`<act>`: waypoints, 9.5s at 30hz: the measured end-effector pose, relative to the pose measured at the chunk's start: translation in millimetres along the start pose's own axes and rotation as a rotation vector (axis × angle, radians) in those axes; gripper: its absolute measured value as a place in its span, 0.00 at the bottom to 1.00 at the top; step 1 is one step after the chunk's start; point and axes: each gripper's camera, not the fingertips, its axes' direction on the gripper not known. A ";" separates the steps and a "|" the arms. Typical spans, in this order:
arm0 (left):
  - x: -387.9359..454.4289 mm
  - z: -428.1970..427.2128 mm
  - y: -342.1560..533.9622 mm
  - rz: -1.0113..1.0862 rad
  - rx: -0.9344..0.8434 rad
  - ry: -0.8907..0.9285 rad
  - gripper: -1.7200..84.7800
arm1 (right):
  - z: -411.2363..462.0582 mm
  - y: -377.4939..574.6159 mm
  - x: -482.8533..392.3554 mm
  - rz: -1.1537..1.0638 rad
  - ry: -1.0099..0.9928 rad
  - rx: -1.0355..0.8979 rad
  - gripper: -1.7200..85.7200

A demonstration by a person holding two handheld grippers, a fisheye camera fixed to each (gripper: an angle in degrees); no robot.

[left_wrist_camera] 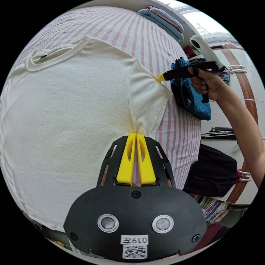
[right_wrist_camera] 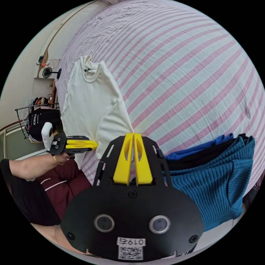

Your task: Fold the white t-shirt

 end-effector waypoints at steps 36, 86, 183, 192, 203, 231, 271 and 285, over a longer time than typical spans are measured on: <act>36.9 -50.3 45.5 -0.021 -0.003 -0.012 0.03 | 104.6 135.6 -174.0 -0.044 0.265 0.056 0.05; 71.9 -335.4 77.1 0.058 0.027 -0.012 0.03 | 257.5 348.4 -441.9 -0.100 0.678 0.264 0.01; 60.2 -799.1 -392.7 0.772 -0.206 -0.184 0.03 | -176.7 -295.1 -378.2 -0.273 0.266 0.057 0.11; 58.4 -814.0 -370.3 0.828 -0.149 -0.218 0.03 | -187.8 -310.0 -381.4 -0.221 0.214 0.133 0.09; 40.1 -827.7 -350.0 0.798 -0.107 -0.274 0.03 | -168.1 -322.5 -397.6 -0.202 0.365 0.140 0.02; -123.1 -922.4 -294.5 0.543 -0.015 0.201 0.03 | -94.9 -304.0 -404.5 -0.059 0.057 0.362 0.03; -356.8 -911.9 -34.0 0.208 -0.061 0.073 0.03 | 163.2 -171.5 -424.4 -0.004 0.080 0.479 0.01; -408.0 -947.8 158.9 0.209 0.095 0.047 0.03 | 280.1 69.0 -495.4 0.297 0.155 0.610 0.03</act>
